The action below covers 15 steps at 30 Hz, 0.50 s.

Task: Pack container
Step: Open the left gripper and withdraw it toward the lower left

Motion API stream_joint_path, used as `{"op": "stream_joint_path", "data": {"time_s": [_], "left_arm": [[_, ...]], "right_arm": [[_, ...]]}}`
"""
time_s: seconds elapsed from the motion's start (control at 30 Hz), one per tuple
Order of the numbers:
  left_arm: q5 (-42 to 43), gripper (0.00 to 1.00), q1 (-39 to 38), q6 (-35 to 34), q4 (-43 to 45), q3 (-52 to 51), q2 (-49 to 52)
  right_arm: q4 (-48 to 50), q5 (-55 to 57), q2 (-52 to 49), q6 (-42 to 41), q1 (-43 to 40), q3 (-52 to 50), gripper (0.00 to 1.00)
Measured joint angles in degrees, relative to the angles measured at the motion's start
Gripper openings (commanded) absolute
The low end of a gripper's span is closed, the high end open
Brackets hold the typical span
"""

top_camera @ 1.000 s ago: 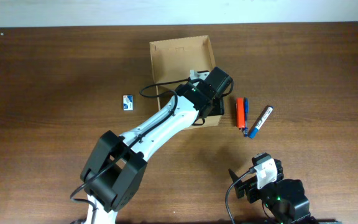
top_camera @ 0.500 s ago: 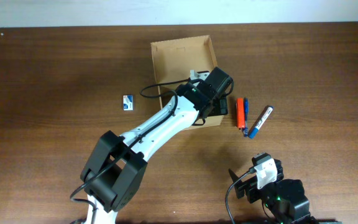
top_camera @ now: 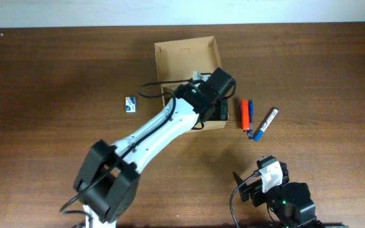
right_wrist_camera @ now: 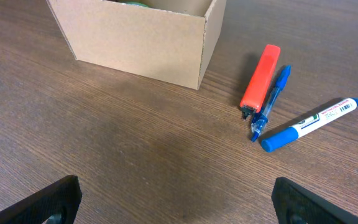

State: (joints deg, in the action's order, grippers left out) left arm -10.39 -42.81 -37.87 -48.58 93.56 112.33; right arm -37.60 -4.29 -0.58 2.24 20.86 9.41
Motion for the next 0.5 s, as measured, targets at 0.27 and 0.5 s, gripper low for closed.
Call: {"op": "stream_joint_path", "data": {"time_s": [0.27, 0.5], "left_arm": [[-0.63, 1.0, 0.0, 8.15, -0.57, 0.0, -11.23], [-3.21, 1.0, 0.0, 13.38, -9.51, 0.0, -21.18]], "right_arm": [[0.0, 0.0, 0.0, 0.0, 0.0, 0.0, 0.99], [-0.02, 0.0, 0.0, -0.04, 0.0, 0.0, 0.99]]}}
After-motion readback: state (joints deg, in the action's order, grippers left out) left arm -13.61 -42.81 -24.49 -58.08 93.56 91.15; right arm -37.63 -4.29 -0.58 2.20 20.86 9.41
